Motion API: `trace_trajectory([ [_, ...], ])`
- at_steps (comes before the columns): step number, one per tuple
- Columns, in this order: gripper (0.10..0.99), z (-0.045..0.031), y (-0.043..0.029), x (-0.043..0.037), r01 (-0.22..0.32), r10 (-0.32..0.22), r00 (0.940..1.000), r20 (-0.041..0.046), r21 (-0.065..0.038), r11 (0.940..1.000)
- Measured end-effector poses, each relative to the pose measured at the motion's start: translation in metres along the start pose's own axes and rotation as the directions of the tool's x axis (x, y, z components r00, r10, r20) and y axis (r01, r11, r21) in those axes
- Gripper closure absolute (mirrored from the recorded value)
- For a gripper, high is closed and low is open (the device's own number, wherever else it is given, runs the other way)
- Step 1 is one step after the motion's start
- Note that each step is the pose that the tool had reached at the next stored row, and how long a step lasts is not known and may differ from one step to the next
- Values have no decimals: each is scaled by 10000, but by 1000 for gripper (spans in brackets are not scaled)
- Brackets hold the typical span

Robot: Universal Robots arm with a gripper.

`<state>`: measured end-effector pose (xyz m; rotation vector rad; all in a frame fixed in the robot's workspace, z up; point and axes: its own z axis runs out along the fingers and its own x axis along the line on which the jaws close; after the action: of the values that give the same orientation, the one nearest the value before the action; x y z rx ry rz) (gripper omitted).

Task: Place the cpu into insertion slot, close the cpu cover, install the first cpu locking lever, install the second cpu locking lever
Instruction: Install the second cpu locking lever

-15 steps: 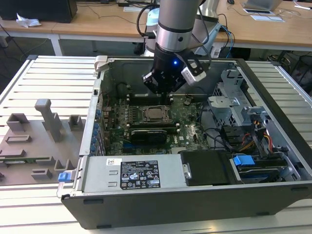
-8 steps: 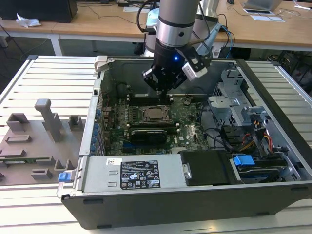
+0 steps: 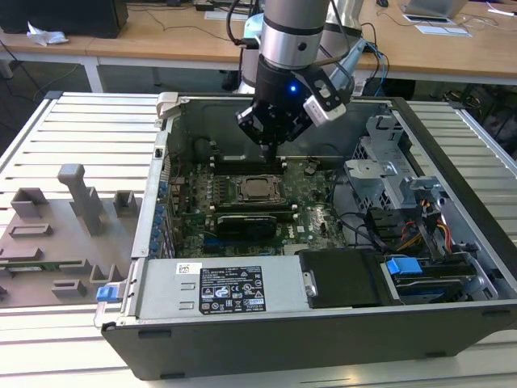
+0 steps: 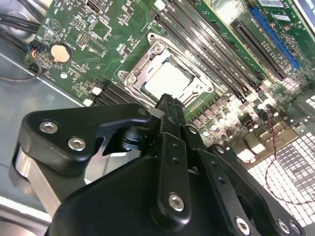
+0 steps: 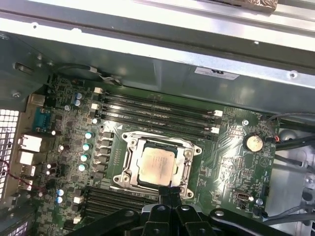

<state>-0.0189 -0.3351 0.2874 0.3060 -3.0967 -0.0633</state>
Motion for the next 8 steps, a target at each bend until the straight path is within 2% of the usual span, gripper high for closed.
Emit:
trace_trajectory([
  [8, 980, -162, 7, 4, 0, 0, 10000, 0, 0, 10000],
])
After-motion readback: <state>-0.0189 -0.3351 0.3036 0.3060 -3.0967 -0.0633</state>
